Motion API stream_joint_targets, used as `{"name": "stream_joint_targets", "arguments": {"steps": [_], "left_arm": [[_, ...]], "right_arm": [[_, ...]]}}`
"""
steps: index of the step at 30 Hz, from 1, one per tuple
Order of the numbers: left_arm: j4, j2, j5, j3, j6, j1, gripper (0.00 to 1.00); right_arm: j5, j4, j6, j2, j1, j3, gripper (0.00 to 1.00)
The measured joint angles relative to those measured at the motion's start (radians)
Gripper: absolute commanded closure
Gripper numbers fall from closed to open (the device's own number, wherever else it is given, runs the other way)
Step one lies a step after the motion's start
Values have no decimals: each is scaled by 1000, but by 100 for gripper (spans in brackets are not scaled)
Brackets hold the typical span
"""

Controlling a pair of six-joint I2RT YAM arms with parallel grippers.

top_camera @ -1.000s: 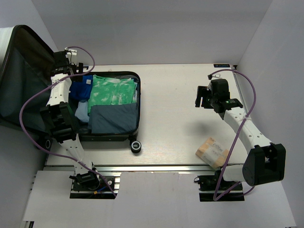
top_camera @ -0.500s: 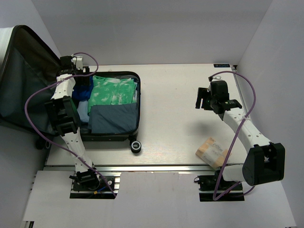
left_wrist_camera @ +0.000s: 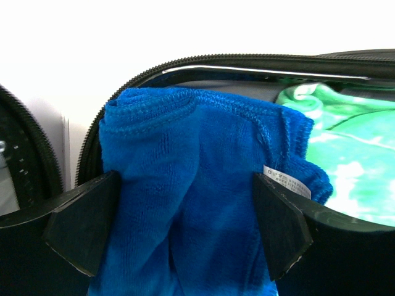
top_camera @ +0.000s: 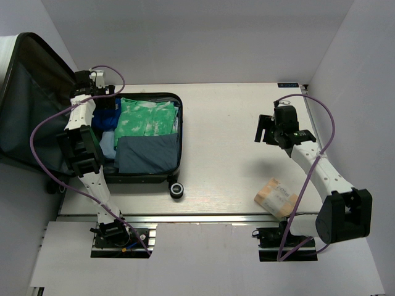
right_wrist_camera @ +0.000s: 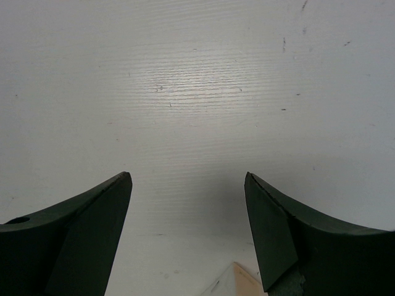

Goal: Pack the luggage

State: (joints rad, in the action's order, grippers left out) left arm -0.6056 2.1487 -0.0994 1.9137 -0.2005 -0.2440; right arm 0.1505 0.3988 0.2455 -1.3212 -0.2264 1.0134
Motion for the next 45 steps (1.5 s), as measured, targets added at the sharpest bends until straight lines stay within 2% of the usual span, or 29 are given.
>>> {"name": "stream_joint_targets", "arguments": {"steps": [4,8,14,17,20,25,29,32,36,40,45], "left_arm": [[-21,-37,-11,2,31,6,2],[-25,-124,-47,-21,89,18,2],[44,-405,-133,-235,239,33,2],[142,-545,-216,-392,356,60,2],[229,-640,-294,-542,464,150,2],[298,-657,-333,-659,562,438,2],[312,-637,-343,-664,584,674,2],[299,-633,-328,-664,582,764,2],[259,-634,-277,-666,572,776,2],[239,-635,-223,-699,563,773,2],[217,-614,-226,-710,560,773,2]], "right_arm": [[43,53,54,74,0,0,12],[97,135,156,158,0,-11,11],[144,301,338,321,2,-157,11],[147,435,412,414,3,-215,11],[145,570,483,535,4,-253,11],[85,693,551,650,4,-296,11],[3,683,559,606,3,-355,11],[-49,646,544,537,2,-396,11],[-109,581,504,466,-1,-404,11],[-121,539,487,333,-19,-344,11],[-180,265,451,90,-34,-210,11]]}}
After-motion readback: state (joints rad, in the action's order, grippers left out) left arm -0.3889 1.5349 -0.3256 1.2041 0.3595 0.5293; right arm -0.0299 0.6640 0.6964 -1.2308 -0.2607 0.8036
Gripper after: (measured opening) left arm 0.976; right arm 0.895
